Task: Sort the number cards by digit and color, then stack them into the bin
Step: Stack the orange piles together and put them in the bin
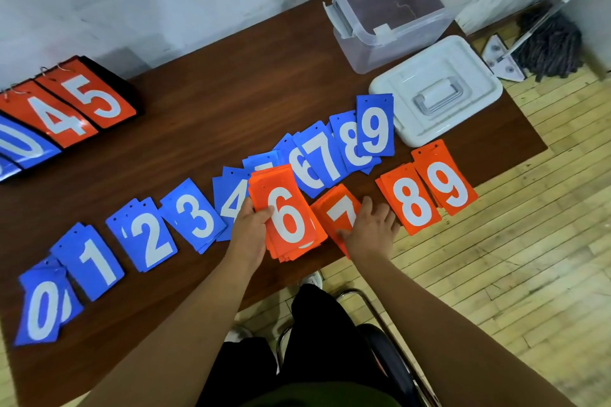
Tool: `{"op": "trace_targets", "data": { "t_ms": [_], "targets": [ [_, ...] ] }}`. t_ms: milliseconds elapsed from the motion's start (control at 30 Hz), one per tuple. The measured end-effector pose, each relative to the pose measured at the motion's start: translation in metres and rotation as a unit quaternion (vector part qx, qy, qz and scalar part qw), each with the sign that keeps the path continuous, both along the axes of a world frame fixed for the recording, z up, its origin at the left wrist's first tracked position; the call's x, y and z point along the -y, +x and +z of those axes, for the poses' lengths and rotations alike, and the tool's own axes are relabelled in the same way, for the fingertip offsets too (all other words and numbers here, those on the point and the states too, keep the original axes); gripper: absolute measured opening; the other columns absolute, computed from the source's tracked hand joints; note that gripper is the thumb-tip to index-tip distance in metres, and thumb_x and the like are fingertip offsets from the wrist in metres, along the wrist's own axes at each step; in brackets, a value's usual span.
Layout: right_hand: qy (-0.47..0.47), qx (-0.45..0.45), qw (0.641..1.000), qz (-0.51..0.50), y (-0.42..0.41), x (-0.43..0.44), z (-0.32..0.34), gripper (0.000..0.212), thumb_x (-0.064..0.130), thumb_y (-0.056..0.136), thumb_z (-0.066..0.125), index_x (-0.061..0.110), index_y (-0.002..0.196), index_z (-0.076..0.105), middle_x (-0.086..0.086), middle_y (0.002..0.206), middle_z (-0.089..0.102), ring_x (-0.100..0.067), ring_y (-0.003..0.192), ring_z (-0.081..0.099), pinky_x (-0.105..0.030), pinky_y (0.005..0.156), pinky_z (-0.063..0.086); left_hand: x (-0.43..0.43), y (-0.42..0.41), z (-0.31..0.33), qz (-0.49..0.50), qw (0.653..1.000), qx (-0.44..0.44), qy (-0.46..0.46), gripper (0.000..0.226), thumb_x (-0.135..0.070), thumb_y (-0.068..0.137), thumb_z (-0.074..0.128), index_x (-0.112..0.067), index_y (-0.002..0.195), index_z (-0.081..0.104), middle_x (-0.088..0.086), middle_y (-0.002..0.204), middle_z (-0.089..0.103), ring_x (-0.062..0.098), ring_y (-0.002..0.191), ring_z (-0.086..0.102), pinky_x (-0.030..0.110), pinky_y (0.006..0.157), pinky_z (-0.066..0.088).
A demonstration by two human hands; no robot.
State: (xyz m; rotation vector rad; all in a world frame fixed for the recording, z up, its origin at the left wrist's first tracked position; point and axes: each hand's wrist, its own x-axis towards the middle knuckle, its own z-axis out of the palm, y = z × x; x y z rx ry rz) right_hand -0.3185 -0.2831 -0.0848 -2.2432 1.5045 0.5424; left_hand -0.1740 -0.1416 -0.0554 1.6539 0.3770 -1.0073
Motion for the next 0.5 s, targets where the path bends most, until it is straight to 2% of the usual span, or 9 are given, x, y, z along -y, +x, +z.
{"op": "trace_targets", "data": {
  "t_ms": [133,200,300,367,500],
  "targets": [
    [0.062,-0.022,0.997,-0.028,0.003,0.005,-0.004,0.083,0.049,0.071,0.080,0.020,0.135,0.035,-0.012,0.135,0.043,-0.033,0.128,0.040,-0.048,0.109,0.035,-0.008,0.002,-0.003,-0.012,0.999,0.008,0.031,0.038,-0.025,0.095,0.061,-0.026,0.132,0.053,0.000,0.119,0.066,0.025,0.103,0.067,0.051,0.087,0.057],
    [0.082,0.006,0.996,-0.035,-0.001,0.009,-0.005,0.069,0.042,0.075,0.079,0.017,0.129,0.045,-0.011,0.132,0.048,-0.031,0.124,0.044,-0.045,0.103,0.043,-0.012,0.003,-0.004,-0.014,0.999,0.008,0.041,0.041,-0.026,0.094,0.062,-0.027,0.134,0.052,0.000,0.119,0.066,0.025,0.103,0.066,0.051,0.087,0.057],
    [0.094,0.066,0.992,-0.055,-0.008,0.016,-0.001,0.040,0.028,0.085,0.072,0.016,0.118,0.054,-0.004,0.117,0.061,-0.023,0.103,0.060,-0.034,0.080,0.054,-0.016,0.004,-0.005,-0.009,0.999,0.005,0.053,0.042,-0.027,0.094,0.063,-0.027,0.134,0.051,0.001,0.119,0.066,0.026,0.103,0.066,0.052,0.085,0.057],
    [0.089,0.079,0.990,-0.070,-0.011,0.018,0.007,0.035,0.024,0.090,0.065,0.015,0.122,0.053,-0.002,0.114,0.064,-0.021,0.095,0.064,-0.029,0.070,0.050,-0.017,0.004,-0.006,-0.014,0.998,0.006,0.058,0.042,-0.027,0.094,0.063,-0.027,0.134,0.051,0.002,0.120,0.065,0.026,0.103,0.066,0.051,0.085,0.058],
    [0.078,0.088,0.990,-0.080,-0.011,0.015,0.012,0.033,0.024,0.094,0.060,0.013,0.124,0.052,-0.003,0.113,0.064,-0.019,0.089,0.064,-0.027,0.067,0.048,-0.017,0.002,-0.006,-0.020,0.998,0.006,0.055,0.042,-0.028,0.093,0.064,-0.027,0.133,0.051,0.002,0.120,0.065,0.027,0.103,0.066,0.052,0.085,0.057]
  ]
}}
